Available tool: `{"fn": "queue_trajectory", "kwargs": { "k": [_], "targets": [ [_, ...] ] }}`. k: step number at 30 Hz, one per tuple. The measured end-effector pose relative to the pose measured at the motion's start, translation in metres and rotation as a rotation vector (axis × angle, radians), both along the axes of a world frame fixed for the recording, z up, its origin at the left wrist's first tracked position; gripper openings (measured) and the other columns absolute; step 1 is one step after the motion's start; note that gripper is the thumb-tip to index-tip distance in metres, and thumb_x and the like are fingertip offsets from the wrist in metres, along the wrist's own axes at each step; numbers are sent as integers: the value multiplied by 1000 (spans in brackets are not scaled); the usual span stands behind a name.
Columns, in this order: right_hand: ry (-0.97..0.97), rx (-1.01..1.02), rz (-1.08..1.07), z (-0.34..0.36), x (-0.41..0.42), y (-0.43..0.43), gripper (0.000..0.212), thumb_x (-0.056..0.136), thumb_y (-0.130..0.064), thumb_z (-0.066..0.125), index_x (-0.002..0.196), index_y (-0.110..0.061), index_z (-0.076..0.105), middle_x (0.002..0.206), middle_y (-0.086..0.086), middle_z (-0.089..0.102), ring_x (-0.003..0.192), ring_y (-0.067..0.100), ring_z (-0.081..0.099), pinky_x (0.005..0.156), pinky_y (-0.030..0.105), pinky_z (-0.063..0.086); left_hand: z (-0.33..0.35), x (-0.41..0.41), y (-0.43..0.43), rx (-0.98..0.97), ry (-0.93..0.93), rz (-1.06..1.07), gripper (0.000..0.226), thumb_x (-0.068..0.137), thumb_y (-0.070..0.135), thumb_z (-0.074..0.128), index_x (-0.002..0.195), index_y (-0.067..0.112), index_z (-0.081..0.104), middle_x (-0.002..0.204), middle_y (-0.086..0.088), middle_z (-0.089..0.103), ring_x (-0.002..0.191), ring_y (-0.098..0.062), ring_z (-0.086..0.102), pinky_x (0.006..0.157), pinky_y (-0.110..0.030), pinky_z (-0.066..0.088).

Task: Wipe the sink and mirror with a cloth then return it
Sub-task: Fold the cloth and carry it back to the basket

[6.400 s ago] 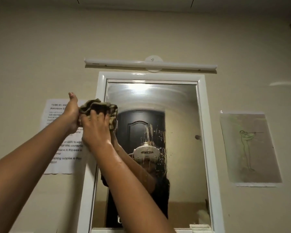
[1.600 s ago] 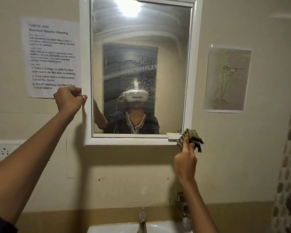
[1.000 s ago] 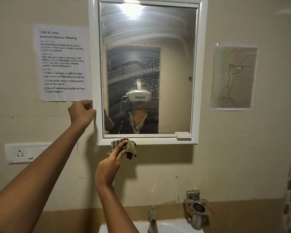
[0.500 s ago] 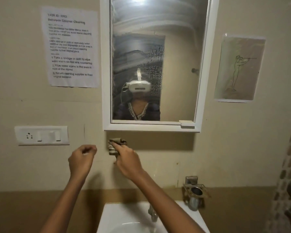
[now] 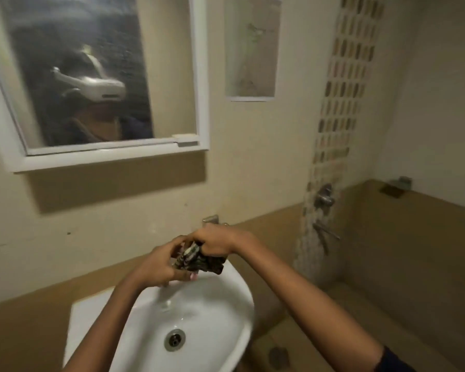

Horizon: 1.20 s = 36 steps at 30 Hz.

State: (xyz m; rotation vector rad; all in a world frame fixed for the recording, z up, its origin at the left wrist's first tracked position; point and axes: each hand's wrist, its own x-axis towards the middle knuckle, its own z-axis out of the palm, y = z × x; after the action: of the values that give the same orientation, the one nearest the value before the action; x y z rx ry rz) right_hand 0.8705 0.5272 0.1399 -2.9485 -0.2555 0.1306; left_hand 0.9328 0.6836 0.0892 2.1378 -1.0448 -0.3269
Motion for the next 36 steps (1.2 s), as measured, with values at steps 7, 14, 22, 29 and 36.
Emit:
{"fn": "queue_trajectory", "kwargs": {
  "k": [7, 14, 22, 29, 36],
  "targets": [
    [38, 47, -219, 4, -85, -81, 28, 79, 5, 46, 99, 0, 65, 99, 25, 68, 81, 30, 61, 68, 31, 44, -4, -53, -101, -72, -267, -140, 41, 65, 11, 81, 100, 27, 67, 65, 21, 66, 68, 14, 63, 61, -2, 42],
    [15, -17, -448, 11, -201, -175, 25, 77, 8, 47, 61, -10, 54, 63, 9, 56, 63, 25, 51, 49, 27, 35, -3, -138, -227, -57, -342, -175, 13, 72, 1, 69, 84, 3, 72, 76, -22, 71, 76, -31, 68, 58, -29, 33],
    [6, -53, -812, 3, -434, -314, 20, 79, 3, 47, 89, 3, 64, 92, 25, 67, 83, 32, 63, 64, 33, 42, -12, -351, -404, -140, -183, -458, 26, 70, 5, 73, 96, 11, 75, 85, -15, 75, 83, -25, 69, 66, -28, 45],
    [-4, 39, -1228, 0, -667, -383, 26, 80, 6, 46, 101, 9, 62, 101, 29, 65, 93, 35, 62, 75, 40, 49, -10, -570, -515, -193, -166, -774, 17, 78, 13, 69, 85, -3, 70, 83, -25, 69, 83, -32, 66, 66, -39, 43],
    [-159, 97, -1672, 8, -857, -413, 21, 82, 3, 46, 88, 2, 67, 83, 21, 64, 63, 19, 55, 53, 25, 41, 9, -755, -591, -166, -155, -1083, 31, 83, 22, 65, 113, 18, 68, 109, -12, 72, 101, -27, 66, 81, -31, 52]
  ]
}}
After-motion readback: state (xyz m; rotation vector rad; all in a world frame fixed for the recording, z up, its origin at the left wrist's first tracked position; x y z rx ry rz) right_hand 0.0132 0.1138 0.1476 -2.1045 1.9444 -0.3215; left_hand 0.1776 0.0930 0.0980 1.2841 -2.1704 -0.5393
